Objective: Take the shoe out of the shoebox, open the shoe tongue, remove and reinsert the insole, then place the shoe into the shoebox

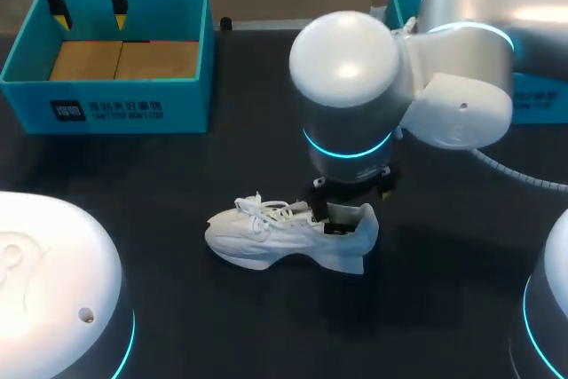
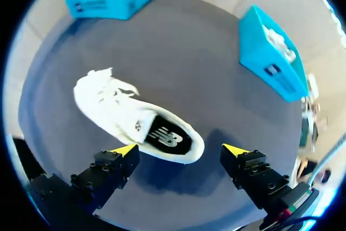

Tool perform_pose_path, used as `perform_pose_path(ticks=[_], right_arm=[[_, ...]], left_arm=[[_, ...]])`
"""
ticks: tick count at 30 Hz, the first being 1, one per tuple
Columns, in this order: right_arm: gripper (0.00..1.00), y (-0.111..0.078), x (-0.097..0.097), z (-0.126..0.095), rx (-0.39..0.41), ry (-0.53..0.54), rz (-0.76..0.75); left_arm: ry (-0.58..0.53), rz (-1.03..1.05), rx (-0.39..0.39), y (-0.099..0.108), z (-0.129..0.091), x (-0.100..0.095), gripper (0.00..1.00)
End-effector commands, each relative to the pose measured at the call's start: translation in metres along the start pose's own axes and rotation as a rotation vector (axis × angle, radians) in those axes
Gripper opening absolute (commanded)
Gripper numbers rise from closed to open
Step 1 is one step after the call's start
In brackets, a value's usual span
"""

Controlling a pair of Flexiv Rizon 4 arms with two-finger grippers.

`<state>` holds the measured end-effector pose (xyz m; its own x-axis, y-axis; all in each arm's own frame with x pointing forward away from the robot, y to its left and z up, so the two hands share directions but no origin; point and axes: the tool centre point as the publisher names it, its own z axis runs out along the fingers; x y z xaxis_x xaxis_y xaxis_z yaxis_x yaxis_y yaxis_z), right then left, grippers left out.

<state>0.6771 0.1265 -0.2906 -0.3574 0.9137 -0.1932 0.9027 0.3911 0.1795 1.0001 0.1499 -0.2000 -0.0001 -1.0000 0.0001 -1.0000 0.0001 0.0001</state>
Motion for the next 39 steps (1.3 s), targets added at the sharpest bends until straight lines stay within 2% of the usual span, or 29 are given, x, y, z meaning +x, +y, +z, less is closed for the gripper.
perform_pose_path(ticks=[1,8,28,29,31,34,39], right_arm=[[1.00,0.000,-0.007,-0.008,-0.124,0.205,-0.436],[1.00,0.008,-0.003,-0.015,-0.203,0.313,-0.736],[1.00,0.008,-0.003,-0.015,-0.203,0.313,-0.736],[1.00,0.005,-0.006,-0.015,-0.250,0.348,-0.764],[1.00,-0.002,-0.018,-0.014,-0.280,0.316,-0.785],[1.00,-0.010,-0.034,-0.010,-0.363,0.343,-0.811],[1.00,-0.017,-0.052,-0.004,-0.452,0.407,-0.848]], left_arm=[[0.000,0.000,0.000,0.000,0.000,0.000,1.00],[0.000,0.000,0.000,0.000,0.000,0.000,1.00],[0.000,0.000,0.000,0.000,0.000,0.000,1.00],[0.000,0.000,0.000,0.000,0.000,0.000,1.00],[0.000,0.000,0.000,0.000,0.000,0.000,1.00],[0.000,0.000,0.000,0.000,0.000,0.000,1.00],[0.000,0.000,0.000,0.000,0.000,0.000,1.00]])
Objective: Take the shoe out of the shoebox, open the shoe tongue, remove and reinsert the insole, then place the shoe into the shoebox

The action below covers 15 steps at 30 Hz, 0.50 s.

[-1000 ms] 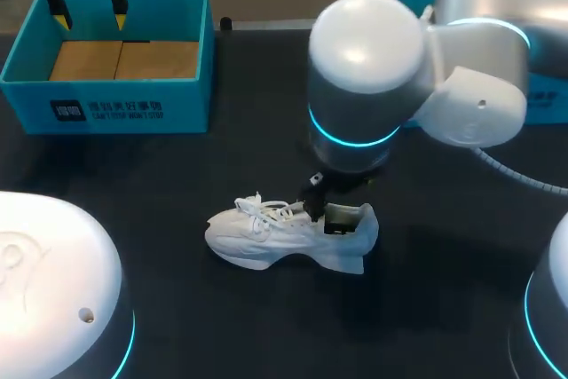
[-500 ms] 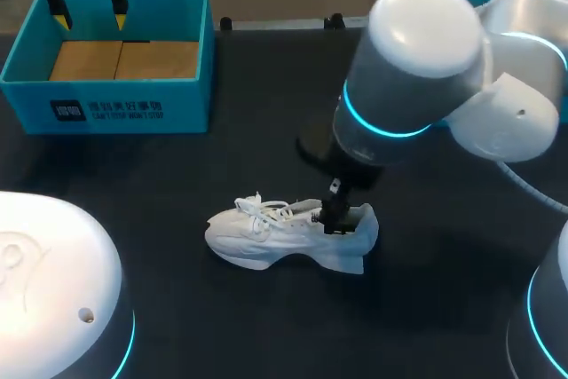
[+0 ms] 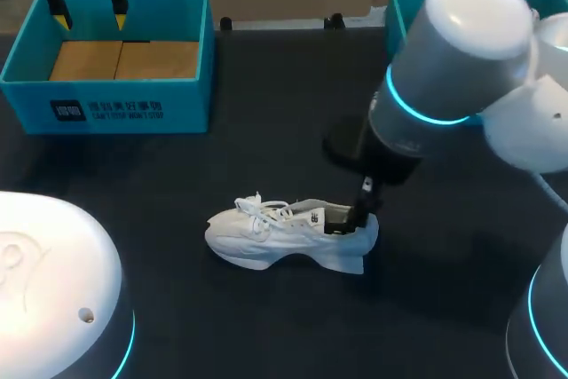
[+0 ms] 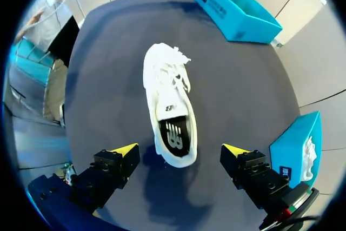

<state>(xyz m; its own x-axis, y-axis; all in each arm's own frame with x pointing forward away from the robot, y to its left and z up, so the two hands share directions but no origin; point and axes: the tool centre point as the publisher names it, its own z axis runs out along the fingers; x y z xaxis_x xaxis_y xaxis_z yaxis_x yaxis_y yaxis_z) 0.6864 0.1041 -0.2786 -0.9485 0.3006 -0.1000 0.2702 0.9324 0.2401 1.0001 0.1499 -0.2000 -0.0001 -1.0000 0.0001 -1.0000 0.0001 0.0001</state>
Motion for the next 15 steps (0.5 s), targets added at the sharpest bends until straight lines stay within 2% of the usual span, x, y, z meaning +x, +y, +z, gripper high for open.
perform_pose_path(ticks=[1,7,15], right_arm=[[1.00,-0.033,-0.003,-0.007,-0.324,0.039,-0.061],[1.00,-0.040,-0.004,-0.006,-0.443,0.123,-0.178],[1.00,-0.057,-0.012,0.005,-0.600,0.077,-0.184]], left_arm=[[0.000,0.000,0.000,0.000,0.000,0.000,1.00],[0.000,0.000,0.000,0.000,0.000,0.000,1.00],[0.000,0.000,0.000,0.000,0.000,0.000,1.00]])
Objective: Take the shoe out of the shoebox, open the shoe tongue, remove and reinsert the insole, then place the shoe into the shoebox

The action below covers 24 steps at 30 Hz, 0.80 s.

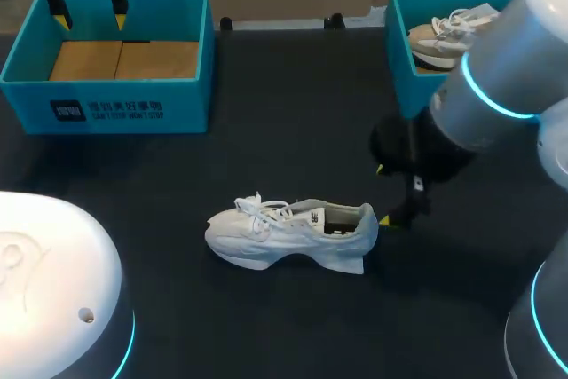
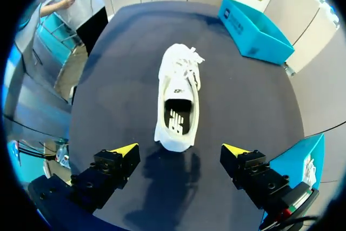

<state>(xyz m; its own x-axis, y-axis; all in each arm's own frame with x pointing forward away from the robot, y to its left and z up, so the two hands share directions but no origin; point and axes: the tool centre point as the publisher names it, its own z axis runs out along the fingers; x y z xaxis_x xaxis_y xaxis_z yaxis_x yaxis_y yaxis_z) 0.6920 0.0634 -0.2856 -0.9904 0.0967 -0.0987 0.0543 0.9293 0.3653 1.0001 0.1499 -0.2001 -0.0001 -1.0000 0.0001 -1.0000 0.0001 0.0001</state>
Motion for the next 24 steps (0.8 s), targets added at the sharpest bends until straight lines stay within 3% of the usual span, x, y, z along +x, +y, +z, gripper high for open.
perform_pose_path(ticks=[1,15,18,24], right_arm=[[1.00,-0.021,0.008,0.004,-0.456,-0.041,-0.014],[1.00,-0.066,0.001,0.018,-0.541,-0.010,-0.044],[1.00,-0.072,-0.003,0.020,-0.436,-0.044,0.005],[1.00,-0.072,-0.003,0.020,-0.436,-0.044,0.005]], left_arm=[[0.000,0.000,0.000,0.000,0.000,0.000,1.00],[0.000,0.000,0.000,0.000,0.000,0.000,1.00],[0.000,0.000,0.000,0.000,0.000,0.000,1.00],[0.000,0.000,0.000,0.000,0.000,0.000,1.00]])
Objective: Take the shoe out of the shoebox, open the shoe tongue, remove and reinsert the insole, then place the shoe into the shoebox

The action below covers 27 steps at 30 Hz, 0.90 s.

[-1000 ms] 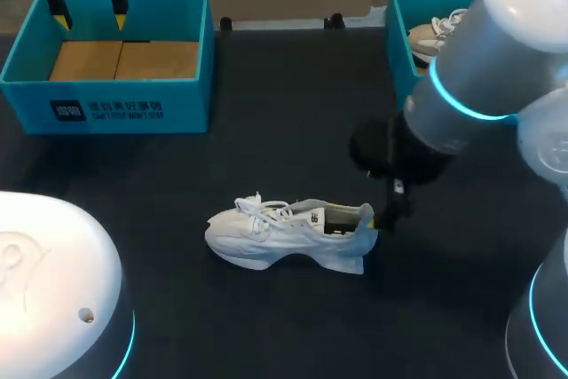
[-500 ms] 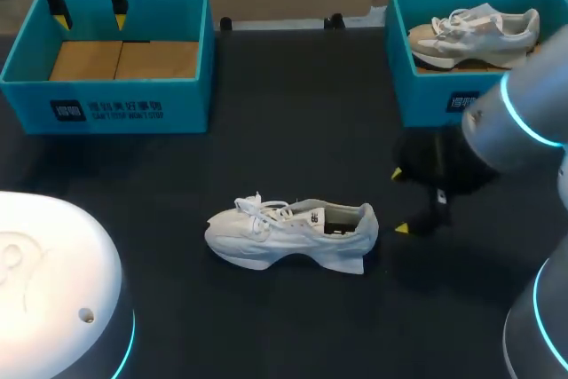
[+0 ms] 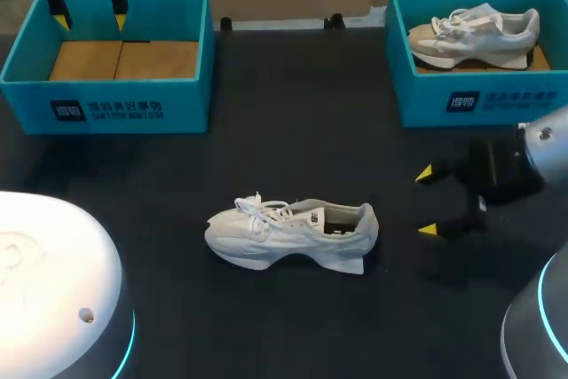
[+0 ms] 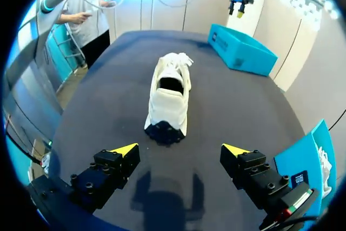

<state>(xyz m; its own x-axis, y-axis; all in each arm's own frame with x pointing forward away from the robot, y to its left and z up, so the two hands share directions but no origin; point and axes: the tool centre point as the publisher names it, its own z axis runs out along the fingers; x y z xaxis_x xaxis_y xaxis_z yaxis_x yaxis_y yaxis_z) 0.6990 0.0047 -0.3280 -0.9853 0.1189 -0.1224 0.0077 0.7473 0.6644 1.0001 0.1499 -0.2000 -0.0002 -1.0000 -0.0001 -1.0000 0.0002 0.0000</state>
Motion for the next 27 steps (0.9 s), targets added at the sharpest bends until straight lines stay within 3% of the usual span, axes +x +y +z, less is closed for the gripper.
perform_pose_path(ticks=[1,12,21,27], right_arm=[[1.00,-0.003,0.006,-0.001,-0.081,-0.011,-0.002],[1.00,-0.003,0.006,-0.001,-0.081,-0.011,-0.002],[1.00,-0.009,0.001,0.016,-0.279,0.034,-0.095],[1.00,-0.018,0.001,0.032,-0.281,0.081,-0.100]], left_arm=[[0.000,0.000,0.000,0.000,0.000,0.000,1.00],[0.000,0.000,0.000,0.000,0.000,0.000,1.00],[0.000,0.000,0.000,0.000,0.000,0.000,1.00],[0.000,0.000,0.000,0.000,0.000,0.000,1.00]])
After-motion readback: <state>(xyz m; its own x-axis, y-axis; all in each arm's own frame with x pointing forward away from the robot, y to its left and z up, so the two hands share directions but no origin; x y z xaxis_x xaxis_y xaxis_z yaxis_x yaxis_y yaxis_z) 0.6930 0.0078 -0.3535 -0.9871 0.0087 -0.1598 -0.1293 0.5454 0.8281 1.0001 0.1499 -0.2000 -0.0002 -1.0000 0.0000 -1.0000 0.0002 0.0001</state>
